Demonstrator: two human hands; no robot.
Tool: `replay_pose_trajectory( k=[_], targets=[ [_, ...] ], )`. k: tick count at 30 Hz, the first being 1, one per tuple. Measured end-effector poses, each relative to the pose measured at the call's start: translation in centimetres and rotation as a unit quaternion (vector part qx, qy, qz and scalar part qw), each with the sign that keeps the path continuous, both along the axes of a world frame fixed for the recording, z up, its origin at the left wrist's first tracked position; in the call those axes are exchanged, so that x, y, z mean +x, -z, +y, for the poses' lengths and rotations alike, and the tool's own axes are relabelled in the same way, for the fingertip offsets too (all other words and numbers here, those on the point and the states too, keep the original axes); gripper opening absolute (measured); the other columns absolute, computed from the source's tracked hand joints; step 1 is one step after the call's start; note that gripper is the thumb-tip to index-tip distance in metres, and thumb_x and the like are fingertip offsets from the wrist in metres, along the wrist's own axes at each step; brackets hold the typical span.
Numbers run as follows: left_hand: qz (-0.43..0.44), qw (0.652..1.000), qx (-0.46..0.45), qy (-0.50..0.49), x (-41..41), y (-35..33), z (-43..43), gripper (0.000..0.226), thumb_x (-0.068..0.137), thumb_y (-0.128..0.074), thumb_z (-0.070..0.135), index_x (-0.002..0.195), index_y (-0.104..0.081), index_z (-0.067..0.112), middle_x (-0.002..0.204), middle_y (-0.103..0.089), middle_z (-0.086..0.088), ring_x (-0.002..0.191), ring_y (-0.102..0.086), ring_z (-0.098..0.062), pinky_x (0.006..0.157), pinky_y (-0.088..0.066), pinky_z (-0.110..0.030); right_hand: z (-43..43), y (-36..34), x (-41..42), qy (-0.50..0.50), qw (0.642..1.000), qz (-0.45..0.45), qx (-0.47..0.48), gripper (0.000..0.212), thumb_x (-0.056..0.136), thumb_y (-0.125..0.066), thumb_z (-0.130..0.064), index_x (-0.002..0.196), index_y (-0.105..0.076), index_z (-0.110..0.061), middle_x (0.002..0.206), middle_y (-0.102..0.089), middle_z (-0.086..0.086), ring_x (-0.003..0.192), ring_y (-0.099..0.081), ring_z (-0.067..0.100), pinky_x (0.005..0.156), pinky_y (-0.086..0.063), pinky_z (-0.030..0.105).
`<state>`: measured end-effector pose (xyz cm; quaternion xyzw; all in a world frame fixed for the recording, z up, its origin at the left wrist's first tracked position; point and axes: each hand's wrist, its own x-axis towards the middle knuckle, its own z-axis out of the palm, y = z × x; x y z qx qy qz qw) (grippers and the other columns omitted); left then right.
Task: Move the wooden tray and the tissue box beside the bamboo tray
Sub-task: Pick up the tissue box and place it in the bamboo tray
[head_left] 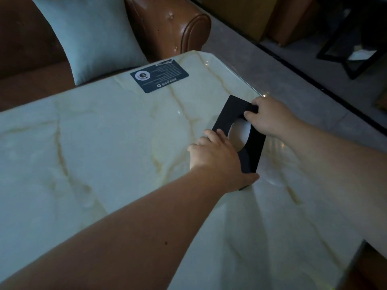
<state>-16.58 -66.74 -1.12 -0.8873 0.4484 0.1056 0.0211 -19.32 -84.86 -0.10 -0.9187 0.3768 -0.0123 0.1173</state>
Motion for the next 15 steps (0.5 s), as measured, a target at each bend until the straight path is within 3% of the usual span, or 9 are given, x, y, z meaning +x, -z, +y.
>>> replay_pose_trajectory(
  k=[3,6,11,15],
  targets=[
    [-0.005,1.0,-0.007,0.015,0.3,-0.3,1.6,0.131,0.056,-0.044,0.089,0.143,-0.013,-0.004,0.128,-0.037,-0.023,0.113,-0.043,-0.036,0.075,-0.035,-0.04,1.4,-0.2,-0.7,0.006,1.0,-0.002,0.006,0.033,0.086,-0.055,-0.033,0.1,-0.062,-0.004,0.104,-0.062,0.017,0.091,-0.058,0.035,0.069,-0.045,0.036],
    [0.002,0.999,0.006,0.046,0.7,-0.6,4.4,0.131,0.055,-0.049,0.086,0.142,-0.013,-0.004,0.123,-0.037,-0.022,0.107,-0.043,-0.034,0.073,-0.036,-0.039,3.7,-0.4,-2.0,0.005,1.0,-0.003,0.018,0.037,0.084,-0.057,-0.038,0.108,-0.06,-0.011,0.108,-0.063,0.011,0.094,-0.059,0.032,0.074,-0.048,0.038],
    [0.011,0.992,0.017,0.123,2.3,-1.1,11.1,0.126,0.053,-0.052,0.079,0.145,-0.013,0.002,0.122,-0.035,-0.018,0.106,-0.041,-0.032,0.084,-0.041,-0.04,8.2,-1.1,-3.9,-0.008,0.999,0.026,0.033,0.028,0.081,-0.057,-0.047,0.09,-0.055,-0.021,0.093,-0.065,0.001,0.085,-0.06,0.026,0.073,-0.051,0.04],
    [0.005,0.978,0.044,0.202,4.6,-1.7,15.7,0.125,0.052,-0.051,0.074,0.147,-0.007,0.007,0.137,-0.029,-0.019,0.119,-0.037,-0.034,0.097,-0.042,-0.043,12.0,-1.3,-5.6,-0.013,0.997,0.026,0.065,0.029,0.078,-0.064,-0.048,0.078,-0.052,-0.022,0.082,-0.065,0.0,0.081,-0.061,0.027,0.072,-0.05,0.04]
  ],
)
